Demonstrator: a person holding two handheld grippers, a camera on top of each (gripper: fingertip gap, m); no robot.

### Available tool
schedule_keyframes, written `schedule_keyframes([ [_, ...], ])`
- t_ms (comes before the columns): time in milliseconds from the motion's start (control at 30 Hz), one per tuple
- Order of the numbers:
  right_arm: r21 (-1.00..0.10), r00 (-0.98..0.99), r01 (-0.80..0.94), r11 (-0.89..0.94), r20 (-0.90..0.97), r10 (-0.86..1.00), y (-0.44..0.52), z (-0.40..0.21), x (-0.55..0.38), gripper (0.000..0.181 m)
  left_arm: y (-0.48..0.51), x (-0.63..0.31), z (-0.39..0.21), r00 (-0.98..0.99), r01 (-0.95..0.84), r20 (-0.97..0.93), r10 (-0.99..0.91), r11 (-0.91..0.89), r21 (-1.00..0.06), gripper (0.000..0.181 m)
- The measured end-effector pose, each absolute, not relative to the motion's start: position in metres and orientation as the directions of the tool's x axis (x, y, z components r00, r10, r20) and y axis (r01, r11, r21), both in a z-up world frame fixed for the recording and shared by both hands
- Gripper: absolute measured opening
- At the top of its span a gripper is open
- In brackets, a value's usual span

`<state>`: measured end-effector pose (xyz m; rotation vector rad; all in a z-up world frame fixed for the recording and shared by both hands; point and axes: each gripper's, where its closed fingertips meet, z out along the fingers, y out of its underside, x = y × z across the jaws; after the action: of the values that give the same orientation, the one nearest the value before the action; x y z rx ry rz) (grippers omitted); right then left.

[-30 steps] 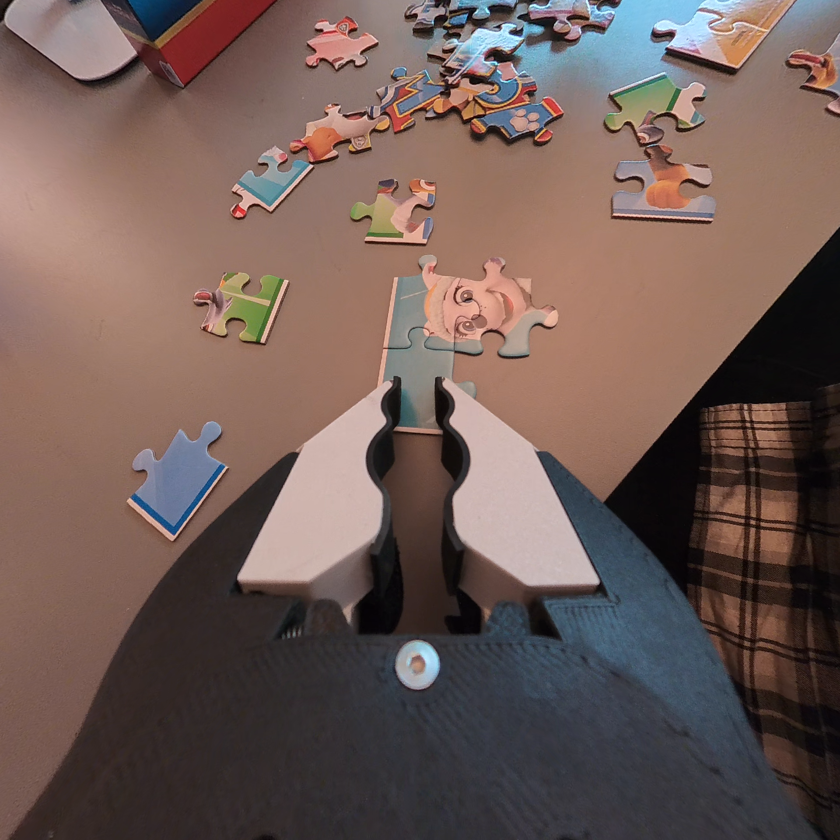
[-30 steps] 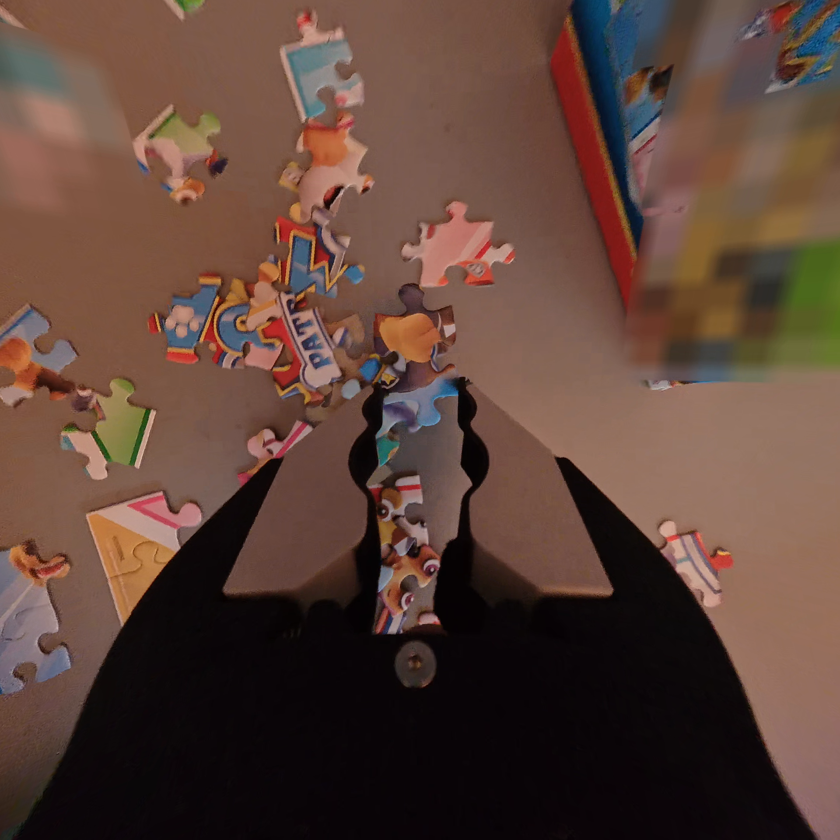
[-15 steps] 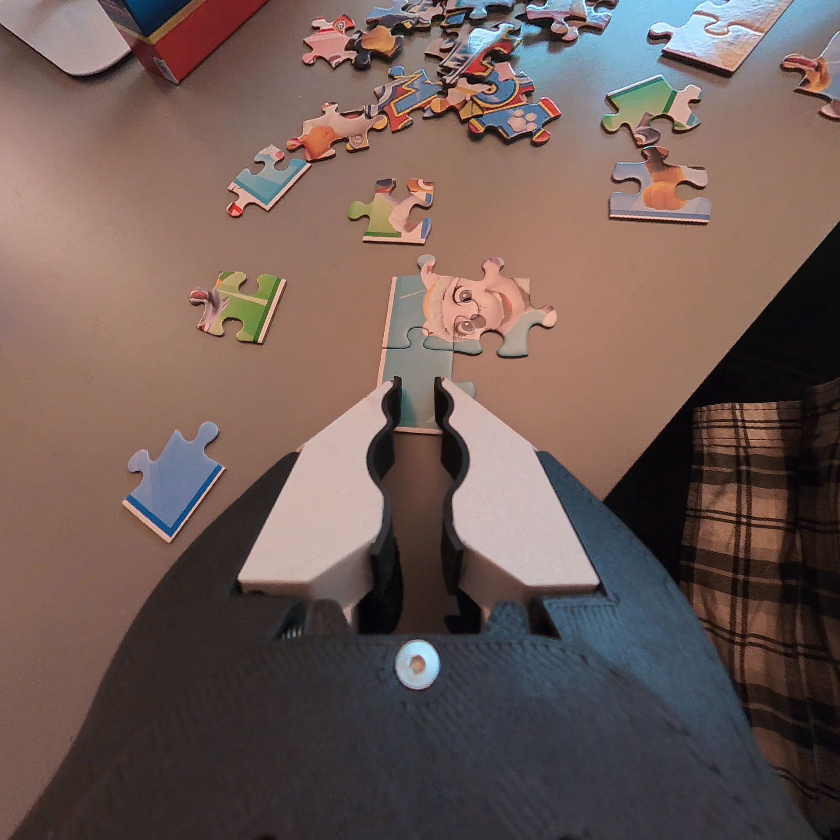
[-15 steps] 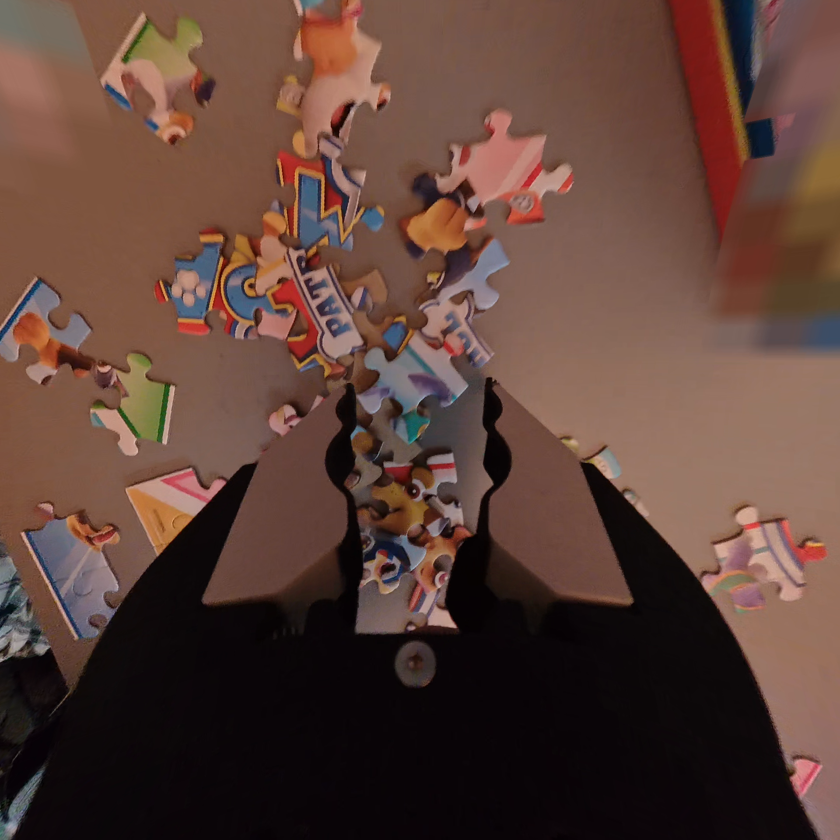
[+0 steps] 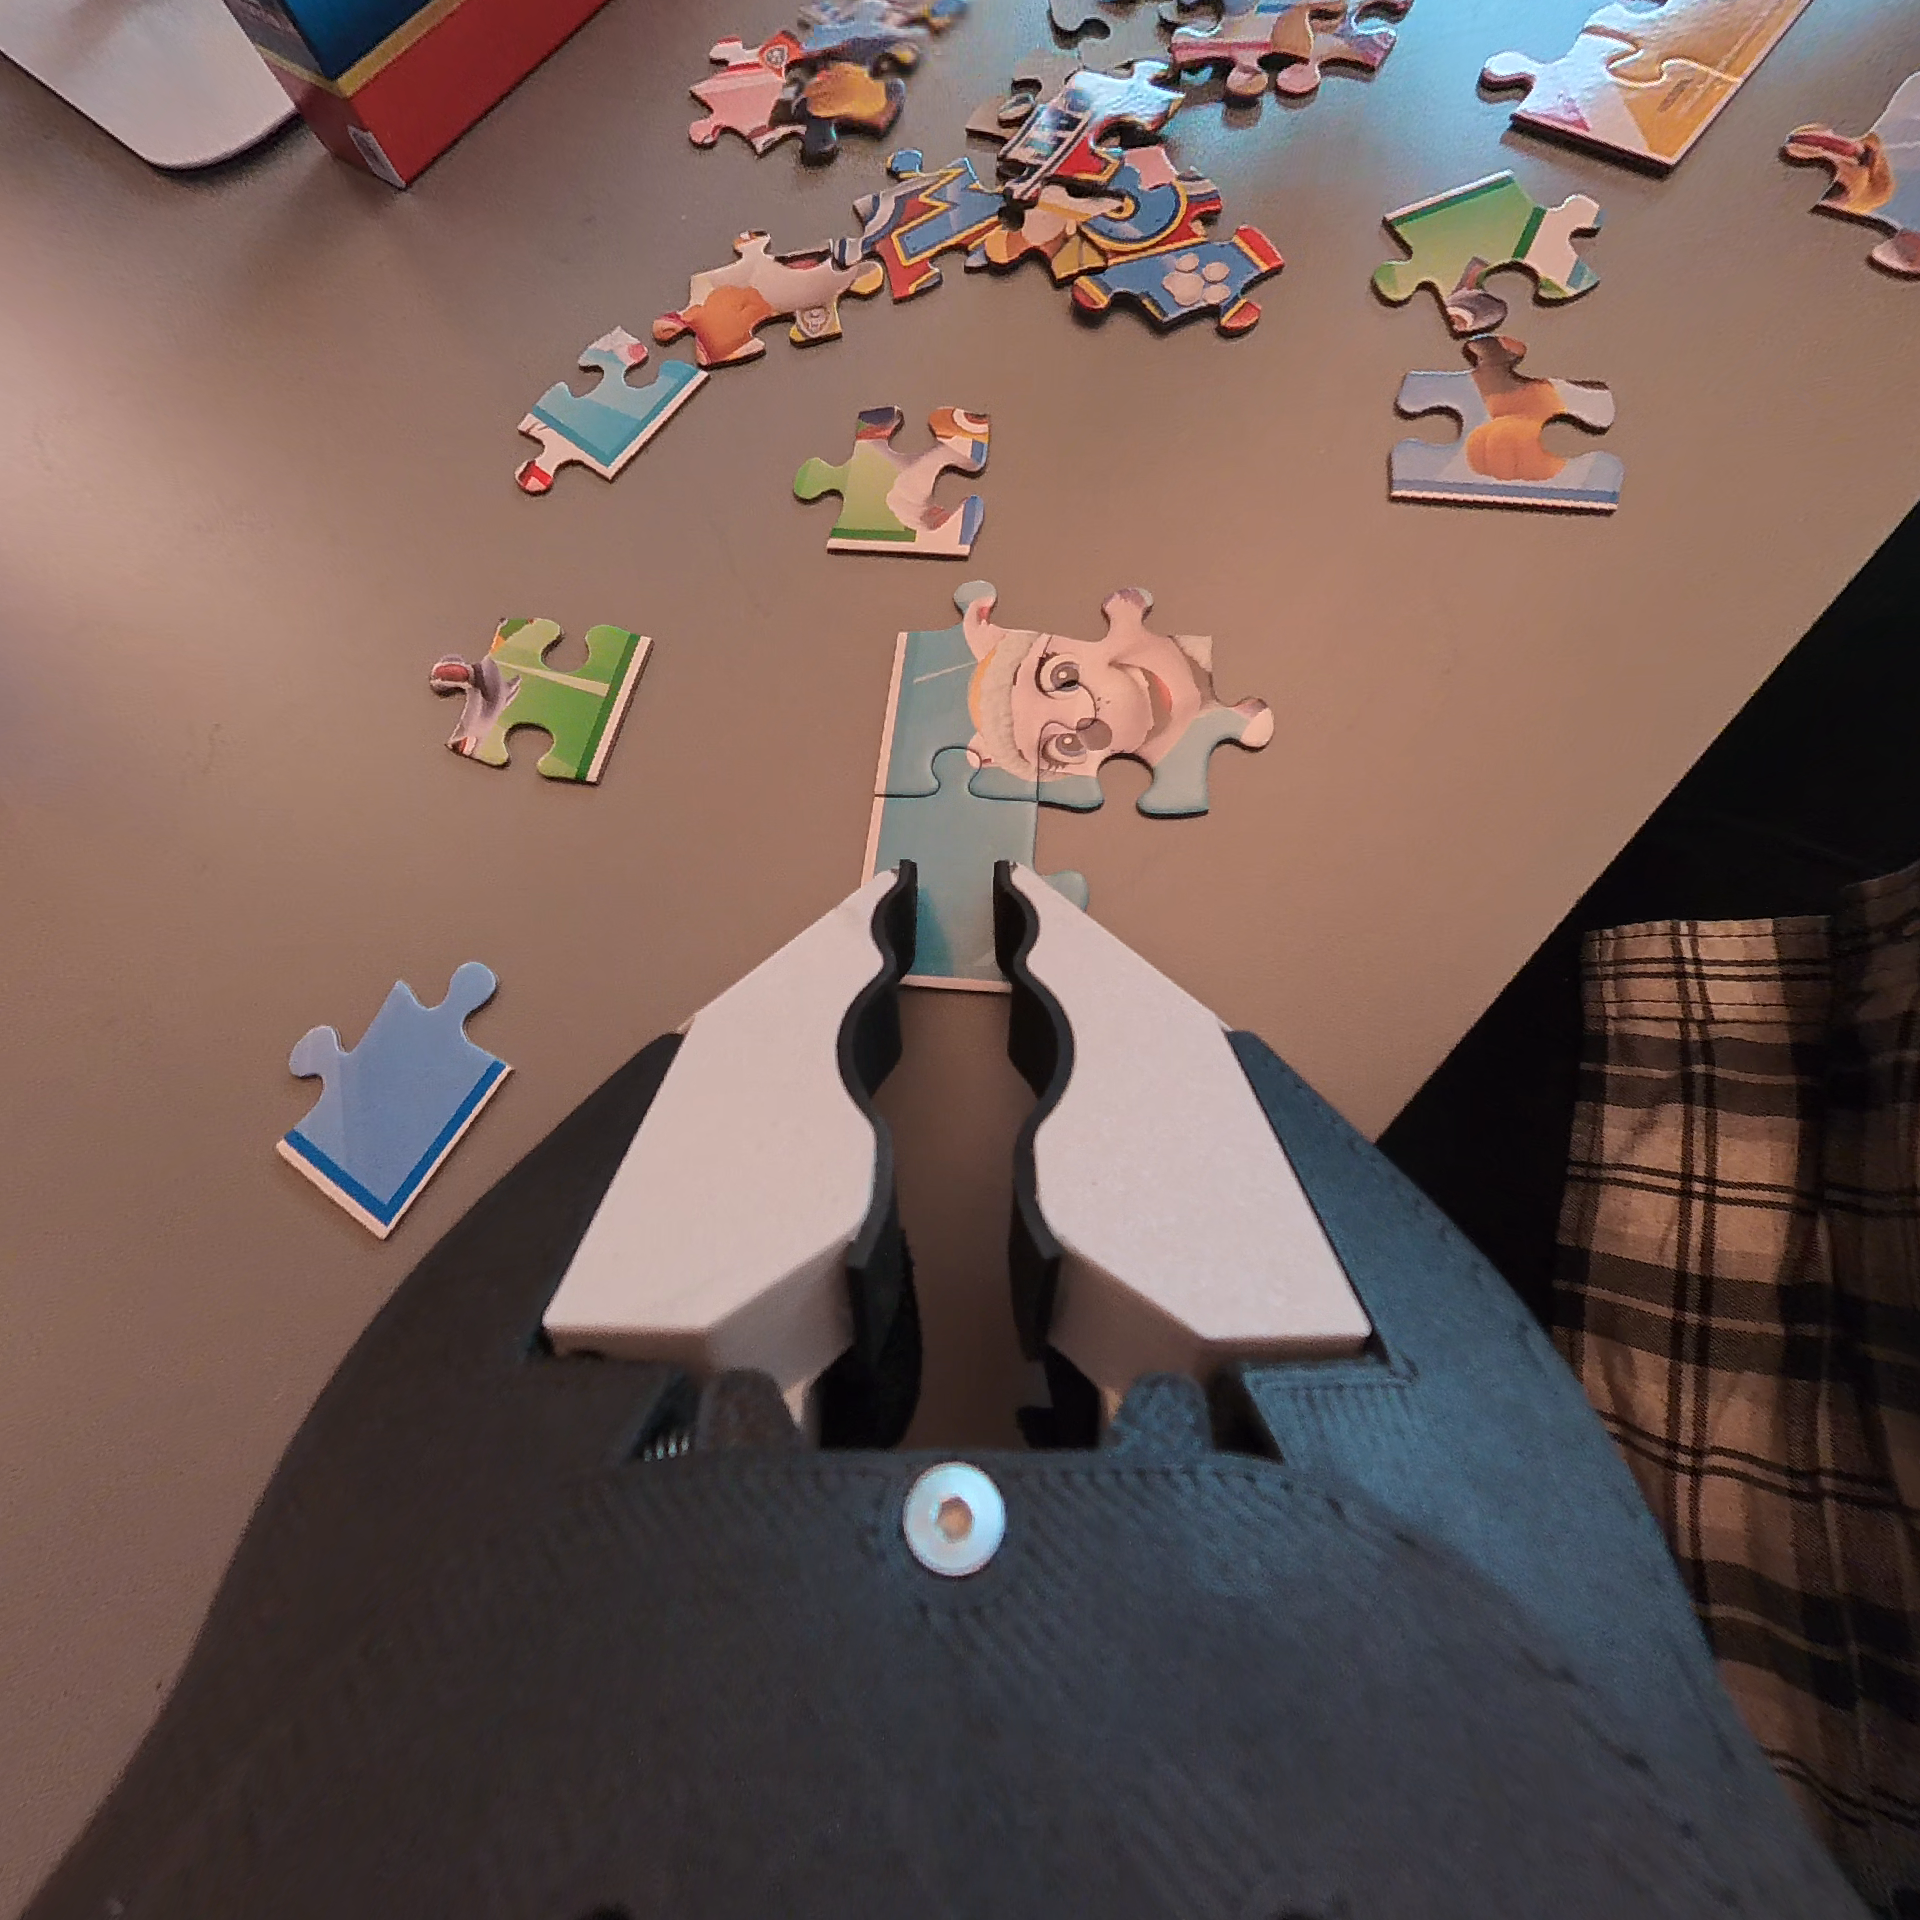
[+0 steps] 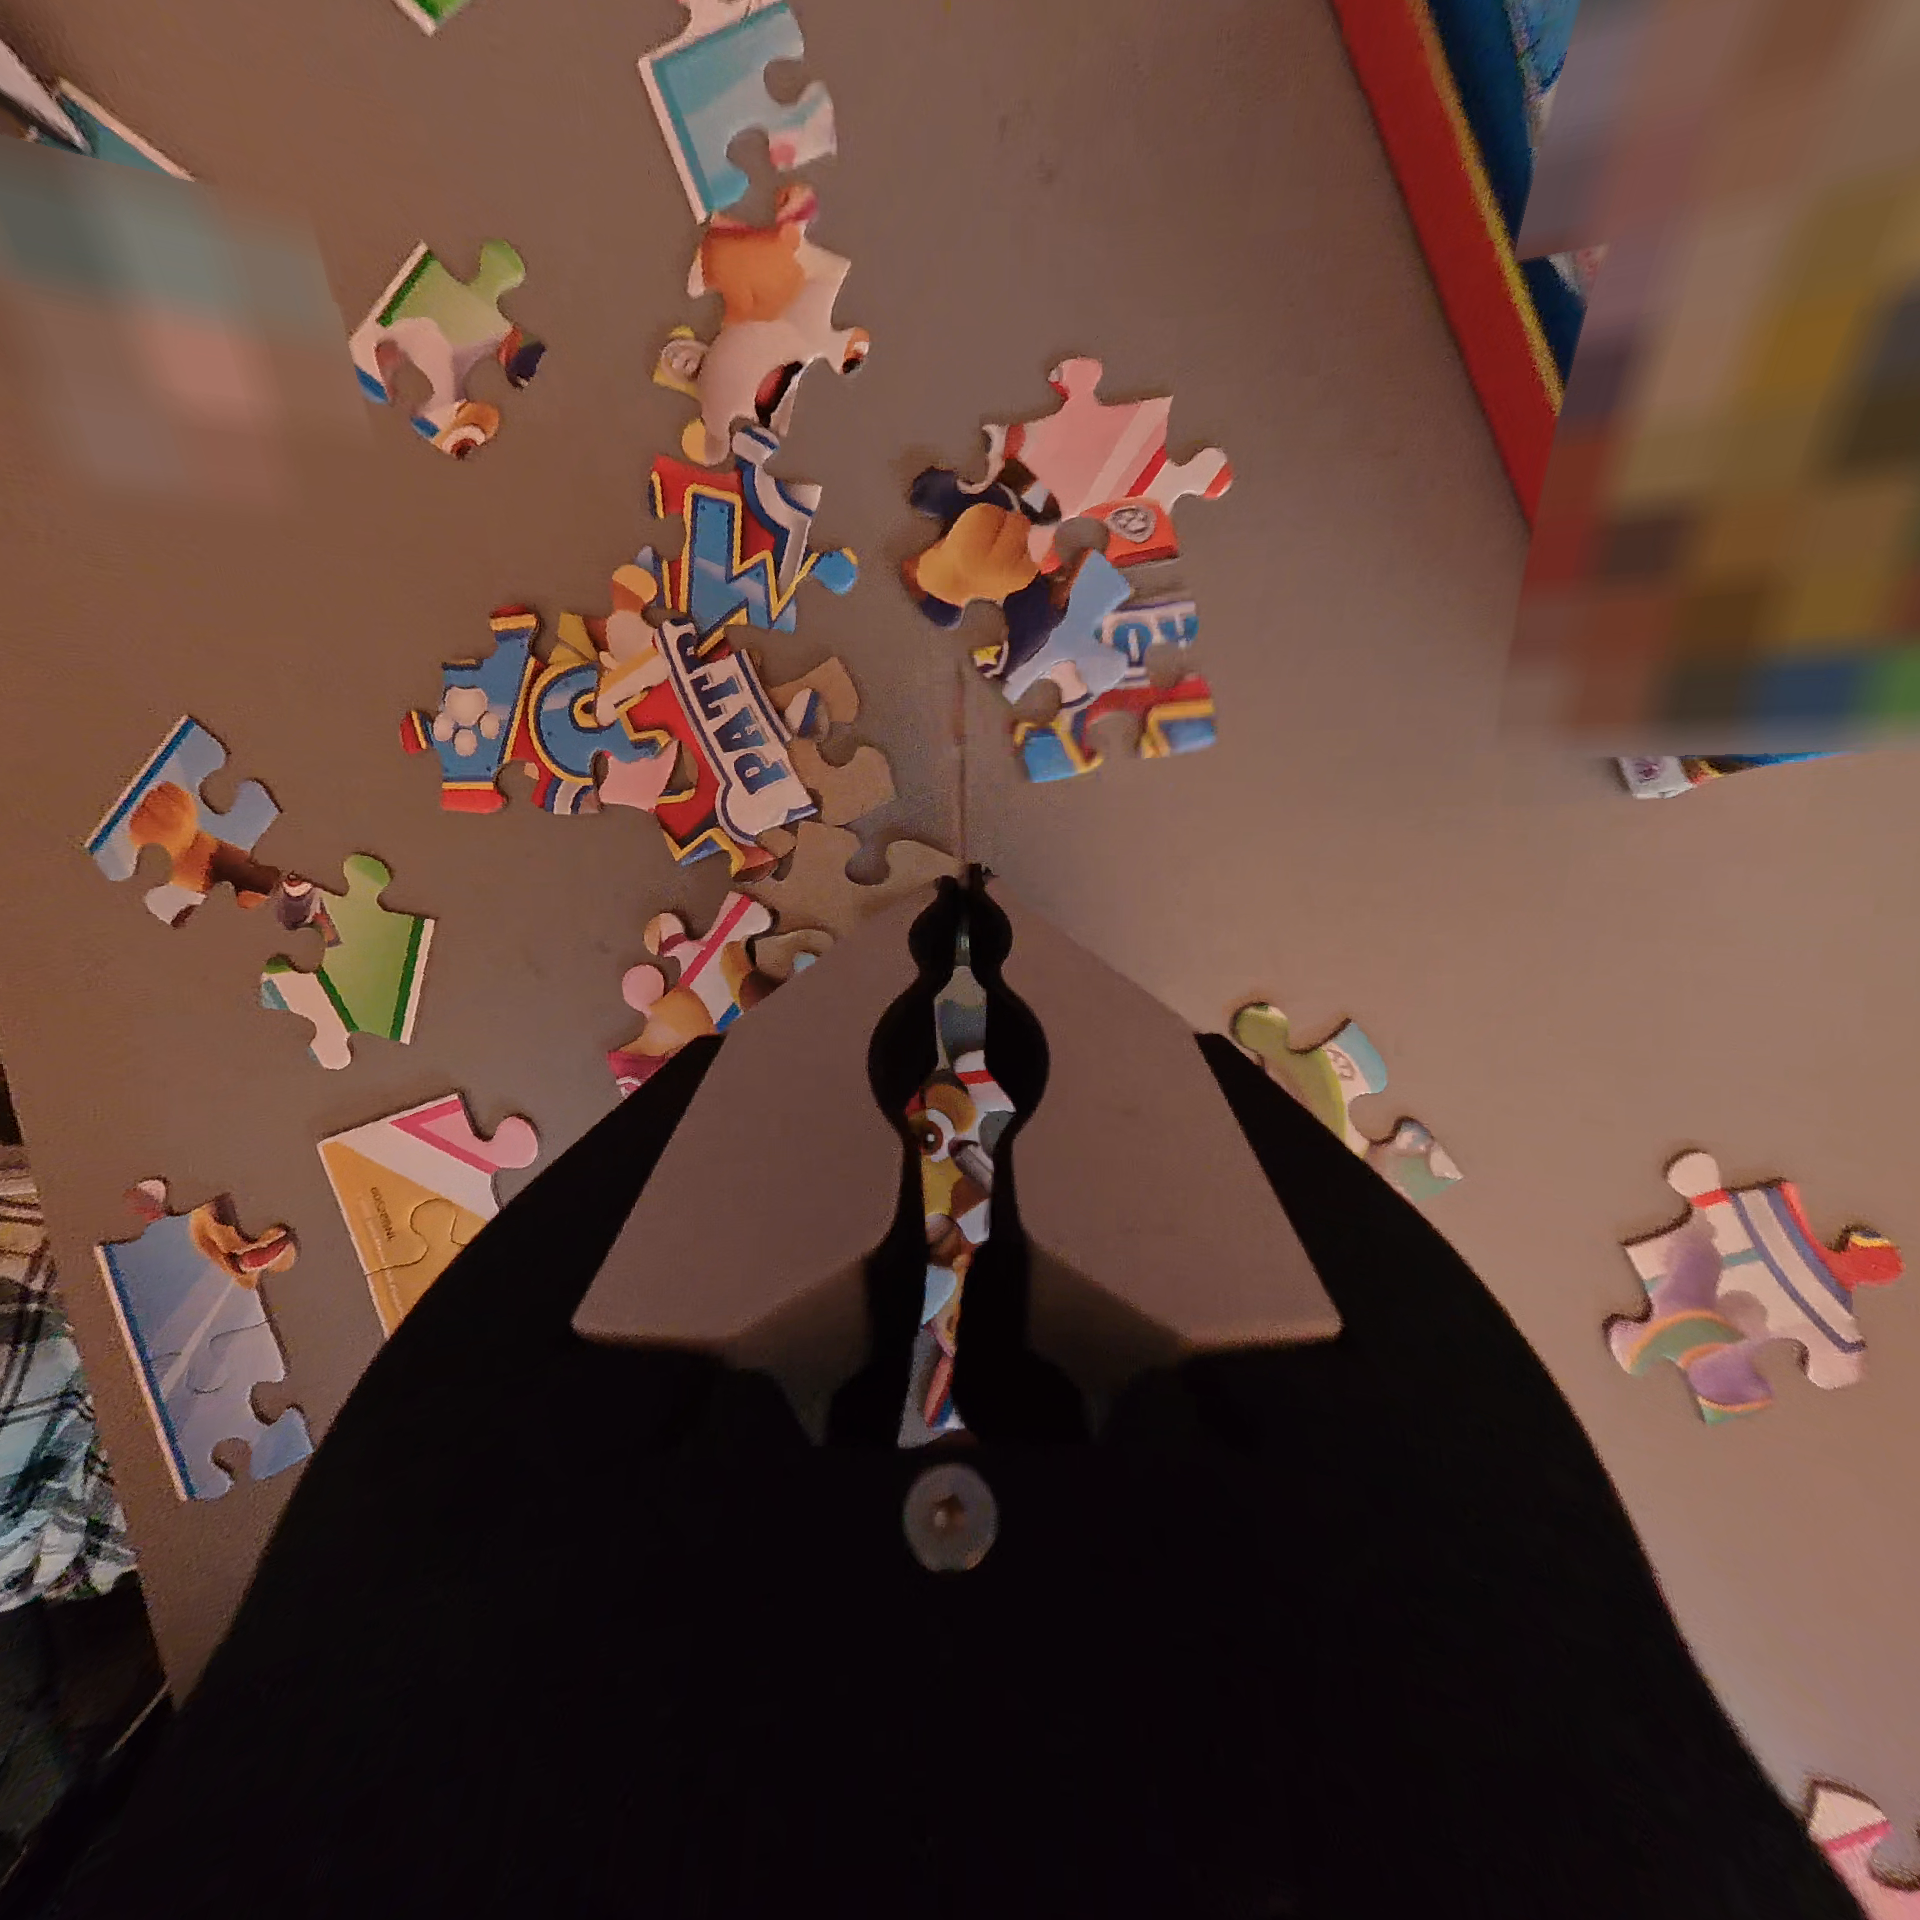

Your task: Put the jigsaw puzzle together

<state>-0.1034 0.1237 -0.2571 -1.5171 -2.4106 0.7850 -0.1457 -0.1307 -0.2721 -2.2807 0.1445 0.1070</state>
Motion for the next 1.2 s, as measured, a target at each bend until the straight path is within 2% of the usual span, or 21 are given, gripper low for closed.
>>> schedule_keyframes([
  [167,-0.513,-0.418,0.813,0.276,-0.182,0.89,0.136,-0.254,-0.109,0.0,-0.131,-0.146,-0.272,0.99,-0.138,-0.124,-0.067,-0.65,-0.747,0.014],
  [333,-0.449,-0.331,0.873,0.189,-0.261,0.907,0.154,-0.263,-0.107,0.001,-0.131,-0.146,-0.272,0.991,-0.133,-0.117,-0.069,-0.651,-0.747,0.014],
  [467,-0.426,-0.289,0.881,0.203,-0.146,0.946,0.174,-0.265,-0.111,0.045,-0.131,-0.146,-0.272,0.992,-0.124,-0.106,-0.067,-0.652,-0.748,0.015],
  [533,-0.462,-0.315,0.854,0.24,-0.092,0.945,0.173,-0.258,-0.117,0.051,-0.131,-0.146,-0.272,0.993,-0.119,-0.101,-0.066,-0.652,-0.749,0.015],
  [667,-0.492,-0.417,0.797,0.351,-0.026,0.909,0.154,-0.253,-0.129,0.049,-0.13,-0.146,-0.272,0.994,-0.112,-0.09,-0.067,-0.653,-0.749,0.015],
  [867,-0.46,-0.493,0.778,0.428,-0.026,0.87,0.134,-0.272,-0.146,0.056,-0.131,-0.146,-0.272,0.994,-0.11,-0.089,-0.066,-0.652,-0.75,0.015],
  [1000,-0.485,-0.48,0.785,0.386,-0.081,0.873,0.132,-0.274,-0.154,0.04,-0.131,-0.146,-0.272,0.994,-0.111,-0.089,-0.067,-0.651,-0.751,0.015],
  [1100,-0.48,-0.485,0.775,0.411,-0.035,0.874,0.135,-0.276,-0.155,0.029,-0.131,-0.146,-0.272,0.994,-0.111,-0.086,-0.07,-0.651,-0.751,0.015],
  [1200,-0.47,-0.489,0.773,0.427,-0.014,0.872,0.135,-0.276,-0.153,0.029,-0.13,-0.146,-0.272,0.994,-0.107,-0.079,-0.073,-0.653,-0.75,0.015],
])
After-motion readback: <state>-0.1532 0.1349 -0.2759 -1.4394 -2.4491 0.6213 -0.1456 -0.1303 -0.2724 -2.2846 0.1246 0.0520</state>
